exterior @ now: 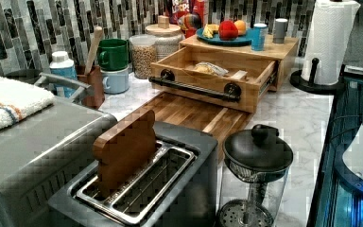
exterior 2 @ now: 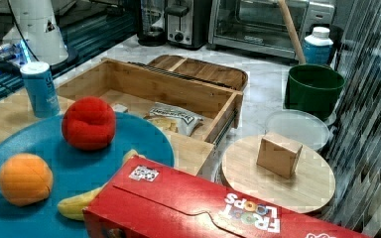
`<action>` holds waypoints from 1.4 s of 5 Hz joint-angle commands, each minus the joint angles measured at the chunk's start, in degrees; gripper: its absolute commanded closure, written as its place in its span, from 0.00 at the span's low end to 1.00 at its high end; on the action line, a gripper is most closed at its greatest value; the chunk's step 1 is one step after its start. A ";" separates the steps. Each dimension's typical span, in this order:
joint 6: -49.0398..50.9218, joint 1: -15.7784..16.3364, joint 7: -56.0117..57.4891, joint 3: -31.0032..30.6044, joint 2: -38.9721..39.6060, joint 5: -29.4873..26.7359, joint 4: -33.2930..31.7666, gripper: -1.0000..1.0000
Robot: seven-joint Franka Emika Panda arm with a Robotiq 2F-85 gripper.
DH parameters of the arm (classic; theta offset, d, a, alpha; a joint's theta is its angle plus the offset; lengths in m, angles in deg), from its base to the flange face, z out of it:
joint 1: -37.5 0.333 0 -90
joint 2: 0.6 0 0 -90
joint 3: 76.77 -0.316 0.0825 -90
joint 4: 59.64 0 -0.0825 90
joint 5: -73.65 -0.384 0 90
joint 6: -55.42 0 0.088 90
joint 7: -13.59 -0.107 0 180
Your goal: Close the drawer.
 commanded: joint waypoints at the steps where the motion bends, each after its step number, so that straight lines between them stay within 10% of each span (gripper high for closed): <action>1: -0.04 -0.12 0.60 -0.11 0.03 0.07 0.00 1.00; 2: -0.05 0.01 0.61 0.01 0.03 0.06 0.00 1.00; 3: 0.59 -0.04 0.14 -0.22 0.51 -3.26 -0.04 0.00; 7: -10.07 3.61 9.33 -5.72 -4.34 -6.33 -12.57 0.00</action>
